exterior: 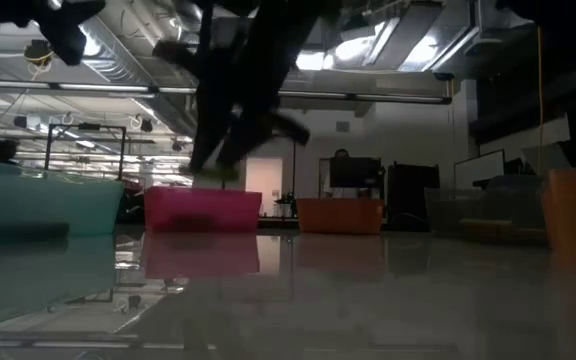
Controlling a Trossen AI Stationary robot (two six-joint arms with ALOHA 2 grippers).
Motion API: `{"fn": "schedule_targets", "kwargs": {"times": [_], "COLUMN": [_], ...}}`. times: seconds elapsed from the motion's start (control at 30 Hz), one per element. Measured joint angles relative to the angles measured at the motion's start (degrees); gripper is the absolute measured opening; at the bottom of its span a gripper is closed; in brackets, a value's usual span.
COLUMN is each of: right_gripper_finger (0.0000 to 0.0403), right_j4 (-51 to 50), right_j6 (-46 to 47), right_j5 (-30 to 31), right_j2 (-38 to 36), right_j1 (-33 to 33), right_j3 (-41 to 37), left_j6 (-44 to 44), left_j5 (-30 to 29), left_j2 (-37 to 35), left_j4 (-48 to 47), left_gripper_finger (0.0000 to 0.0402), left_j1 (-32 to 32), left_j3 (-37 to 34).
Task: Sort blocks
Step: Put the green block into the orange bin
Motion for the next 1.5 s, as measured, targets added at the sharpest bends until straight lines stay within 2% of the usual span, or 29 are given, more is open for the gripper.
{"fn": "schedule_targets", "kwargs": {"times": [0.23,0.4,0.77,0.93,1.2,1.5], "right_gripper_finger": [0.0098,0.0096,0.01,0.01,0.0101,0.0102], "right_j4": [-13.47,-22.31,-34.44,-34.73,-34.84,-34.48], "right_j6": [-12.64,-21.24,-27.05,-28.51,-28.5,-28.5], "right_j5": [0.16,1.84,4.06,4.07,2.96,-0.32], "right_j2": [-0.68,-1.22,-2.36,-2.35,-2.34,-2.3], "right_j1": [-6.17,-11.12,-23.8,-28.09,-33.08,-33.66], "right_j3": [13.53,21.85,20.52,20.52,18.24,12.43], "left_j6": [-1.87,-3.11,3.29,4.0,7.98,7.98], "left_j5": [0.21,-4.48,-21.82,-27.82,-31.55,-31.71], "left_j2": [0.26,0.87,0.81,1.18,1.14,1.87], "left_j4": [19.02,27.7,27.86,21.34,19.75,19.75], "left_gripper_finger": [0.0198,0.0198,0.0198,0.0198,0.0198,0.0198], "left_j1": [-3.17,-7.3,-16.6,-18.37,-18.62,-18.62], "left_j3": [-10.47,-16.16,-23.46,-23.7,-23.7,-23.7]}}
